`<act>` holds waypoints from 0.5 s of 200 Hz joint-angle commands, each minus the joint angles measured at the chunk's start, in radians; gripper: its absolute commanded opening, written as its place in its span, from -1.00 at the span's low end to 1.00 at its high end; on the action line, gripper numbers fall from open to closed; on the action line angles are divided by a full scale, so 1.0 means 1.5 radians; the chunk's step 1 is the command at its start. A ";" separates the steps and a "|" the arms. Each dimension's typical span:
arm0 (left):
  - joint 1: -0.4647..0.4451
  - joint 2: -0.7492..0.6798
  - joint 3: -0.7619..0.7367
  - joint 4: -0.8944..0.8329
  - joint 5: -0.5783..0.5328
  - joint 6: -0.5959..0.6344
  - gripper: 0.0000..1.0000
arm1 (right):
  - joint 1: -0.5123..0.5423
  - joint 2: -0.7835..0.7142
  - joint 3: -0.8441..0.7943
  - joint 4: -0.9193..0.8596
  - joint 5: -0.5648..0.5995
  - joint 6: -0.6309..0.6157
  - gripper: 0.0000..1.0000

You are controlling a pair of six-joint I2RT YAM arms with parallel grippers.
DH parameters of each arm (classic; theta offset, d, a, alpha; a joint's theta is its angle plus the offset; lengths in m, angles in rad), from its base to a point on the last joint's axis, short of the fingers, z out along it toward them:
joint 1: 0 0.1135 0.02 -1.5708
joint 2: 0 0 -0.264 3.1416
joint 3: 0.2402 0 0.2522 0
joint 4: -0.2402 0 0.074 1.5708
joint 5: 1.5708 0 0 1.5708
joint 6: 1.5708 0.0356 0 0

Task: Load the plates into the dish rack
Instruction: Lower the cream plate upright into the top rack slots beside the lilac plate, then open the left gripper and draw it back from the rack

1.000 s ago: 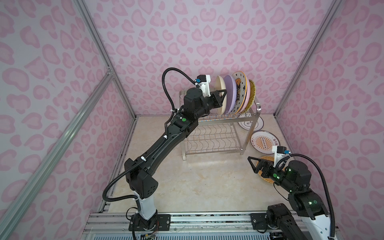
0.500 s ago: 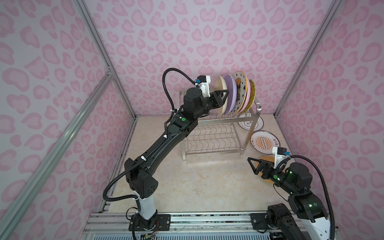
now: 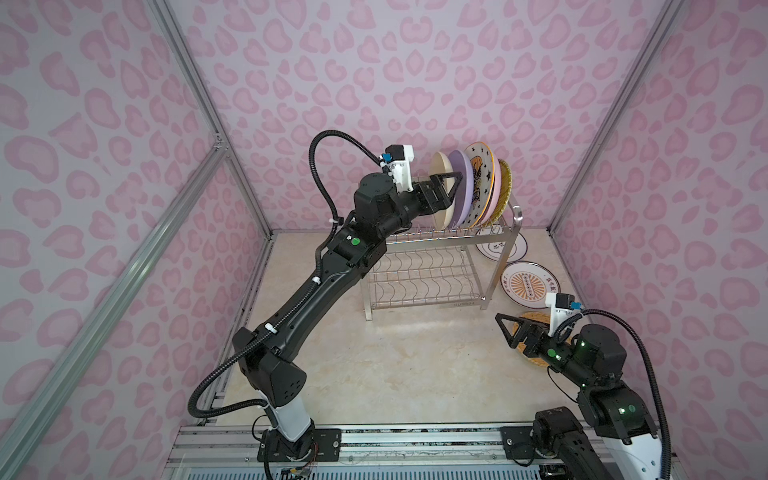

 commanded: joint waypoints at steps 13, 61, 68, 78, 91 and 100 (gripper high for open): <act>0.004 -0.063 -0.051 0.024 -0.020 0.026 0.95 | 0.000 0.009 0.013 -0.009 0.004 -0.013 0.98; 0.009 -0.213 -0.184 0.043 -0.025 0.063 0.95 | 0.000 0.033 0.023 -0.023 0.022 -0.014 0.98; 0.009 -0.239 -0.202 0.041 -0.027 0.070 0.95 | 0.000 0.036 0.022 -0.024 0.025 -0.011 0.98; 0.009 -0.274 -0.229 0.038 -0.027 0.079 0.95 | 0.000 0.040 0.020 -0.025 0.031 -0.007 0.98; 0.009 -0.315 -0.263 0.035 -0.020 0.084 0.95 | 0.000 0.044 0.015 -0.028 0.044 0.003 0.97; 0.009 -0.341 -0.289 0.035 -0.005 0.088 0.95 | -0.001 0.046 0.011 -0.031 0.056 0.011 0.98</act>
